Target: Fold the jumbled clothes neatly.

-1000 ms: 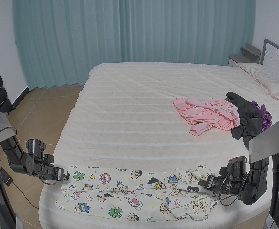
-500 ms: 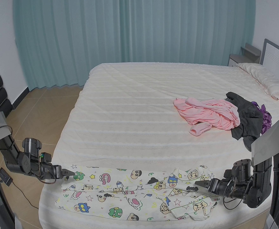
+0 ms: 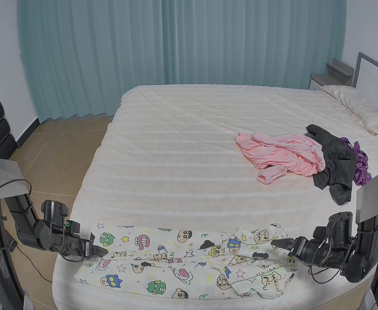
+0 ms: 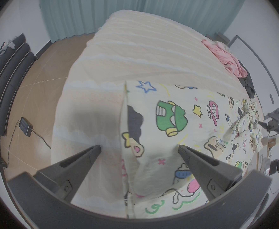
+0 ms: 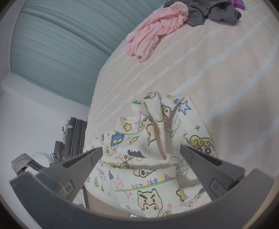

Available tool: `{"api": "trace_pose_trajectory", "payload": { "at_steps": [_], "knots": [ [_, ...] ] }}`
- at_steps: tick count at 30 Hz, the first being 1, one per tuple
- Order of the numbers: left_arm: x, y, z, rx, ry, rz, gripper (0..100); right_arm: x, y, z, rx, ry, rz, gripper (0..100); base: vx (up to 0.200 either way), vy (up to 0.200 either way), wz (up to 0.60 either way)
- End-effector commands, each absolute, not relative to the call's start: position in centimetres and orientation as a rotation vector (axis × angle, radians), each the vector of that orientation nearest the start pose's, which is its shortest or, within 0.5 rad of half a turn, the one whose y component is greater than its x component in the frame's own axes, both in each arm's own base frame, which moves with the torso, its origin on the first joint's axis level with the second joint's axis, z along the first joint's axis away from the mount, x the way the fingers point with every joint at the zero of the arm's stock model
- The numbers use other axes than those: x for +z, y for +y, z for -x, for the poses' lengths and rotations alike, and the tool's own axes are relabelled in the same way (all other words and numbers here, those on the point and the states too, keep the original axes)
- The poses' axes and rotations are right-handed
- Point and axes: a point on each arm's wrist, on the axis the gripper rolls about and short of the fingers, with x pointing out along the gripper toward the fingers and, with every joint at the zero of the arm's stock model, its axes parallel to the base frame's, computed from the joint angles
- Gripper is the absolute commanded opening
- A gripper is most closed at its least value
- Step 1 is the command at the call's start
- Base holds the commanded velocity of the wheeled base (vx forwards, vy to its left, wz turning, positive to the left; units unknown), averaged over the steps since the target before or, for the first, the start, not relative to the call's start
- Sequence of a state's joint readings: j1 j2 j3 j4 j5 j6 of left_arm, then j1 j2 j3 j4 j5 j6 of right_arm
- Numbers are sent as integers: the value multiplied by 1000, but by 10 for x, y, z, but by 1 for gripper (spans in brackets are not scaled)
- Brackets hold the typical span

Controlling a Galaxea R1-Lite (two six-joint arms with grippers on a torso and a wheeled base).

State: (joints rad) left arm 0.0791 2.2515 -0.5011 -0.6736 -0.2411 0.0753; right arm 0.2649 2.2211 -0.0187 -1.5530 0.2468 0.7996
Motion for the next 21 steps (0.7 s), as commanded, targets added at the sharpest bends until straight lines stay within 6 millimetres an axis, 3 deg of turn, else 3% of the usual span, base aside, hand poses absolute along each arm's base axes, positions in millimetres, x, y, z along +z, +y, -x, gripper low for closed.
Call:
{"api": "trace_pose_trajectory", "payload": {
  "at_steps": [1, 4, 5, 14, 16, 18, 21],
  "knots": [
    [-48, 9, -278, -180, 1088, 67, 100, -4, 62, -208, 208, 804, -753, 100, 0, 0, 0],
    [-49, 7, -278, -139, 1097, 22, 100, -4, 62, -208, 203, 805, -762, 100, 0, 0, 0],
    [-49, 5, -279, -129, 1097, 11, 0, -4, 62, -208, 203, 805, -762, 100, 0, 0, 0],
    [-38, 3, -280, -123, 1062, 15, 0, -2, 57, -209, 178, 792, -787, 100, 0, 0, 0],
    [-23, 5, -281, -106, 1020, 40, 0, 0, 55, -210, 169, 780, -798, 100, 0, 0, 0],
    [-21, 5, -281, -104, 1016, 42, 0, 0, 55, -210, 168, 779, -798, 100, 0, 0, 0],
    [4, 15, -280, -84, 989, 75, 0, 3, 52, -210, 154, 763, -818, 100, 0, 0, 0]
  ]
}}
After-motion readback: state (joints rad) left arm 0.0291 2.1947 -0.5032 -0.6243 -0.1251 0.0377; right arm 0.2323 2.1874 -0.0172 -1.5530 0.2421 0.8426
